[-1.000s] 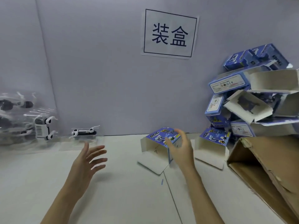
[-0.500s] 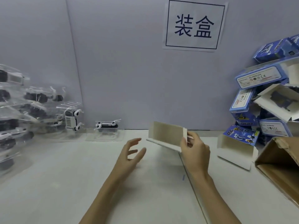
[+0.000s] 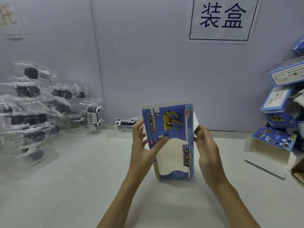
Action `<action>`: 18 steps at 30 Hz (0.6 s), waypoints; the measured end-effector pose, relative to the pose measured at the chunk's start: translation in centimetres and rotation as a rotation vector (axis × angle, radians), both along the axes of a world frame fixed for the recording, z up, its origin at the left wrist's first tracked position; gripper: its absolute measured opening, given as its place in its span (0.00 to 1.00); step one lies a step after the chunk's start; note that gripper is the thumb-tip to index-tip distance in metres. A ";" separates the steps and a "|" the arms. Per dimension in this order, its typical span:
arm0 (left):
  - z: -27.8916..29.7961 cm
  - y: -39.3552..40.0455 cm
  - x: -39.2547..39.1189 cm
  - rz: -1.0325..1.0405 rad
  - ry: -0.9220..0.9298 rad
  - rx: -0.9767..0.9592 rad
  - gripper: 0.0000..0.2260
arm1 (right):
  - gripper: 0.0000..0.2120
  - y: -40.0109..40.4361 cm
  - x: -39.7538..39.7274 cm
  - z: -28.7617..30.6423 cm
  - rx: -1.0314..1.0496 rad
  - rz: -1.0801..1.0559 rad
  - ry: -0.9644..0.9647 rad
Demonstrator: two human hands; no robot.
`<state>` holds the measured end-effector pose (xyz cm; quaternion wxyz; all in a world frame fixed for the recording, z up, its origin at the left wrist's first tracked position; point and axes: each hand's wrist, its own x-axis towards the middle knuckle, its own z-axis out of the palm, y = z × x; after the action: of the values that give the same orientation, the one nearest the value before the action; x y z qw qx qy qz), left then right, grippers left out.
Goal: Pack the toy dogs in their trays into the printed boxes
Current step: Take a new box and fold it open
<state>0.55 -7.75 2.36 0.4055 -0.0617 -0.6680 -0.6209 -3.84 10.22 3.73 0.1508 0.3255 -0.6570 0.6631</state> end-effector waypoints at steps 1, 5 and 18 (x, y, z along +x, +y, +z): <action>0.0 0.0 0.0 -0.001 -0.022 0.016 0.30 | 0.26 -0.4 0.1 -0.4 0.031 0.009 0.005; -0.3 0.0 -0.1 -0.037 -0.065 0.036 0.26 | 0.34 -1.2 -0.1 -1.4 0.116 -0.040 0.007; -0.7 -0.1 -0.7 -0.092 -0.165 -0.012 0.27 | 0.21 -1.1 -1.4 -2.1 0.225 -0.176 0.278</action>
<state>-0.12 -7.86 1.69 0.3198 -0.0437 -0.6993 -0.6377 -5.24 9.16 1.59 0.2604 0.3700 -0.7256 0.5184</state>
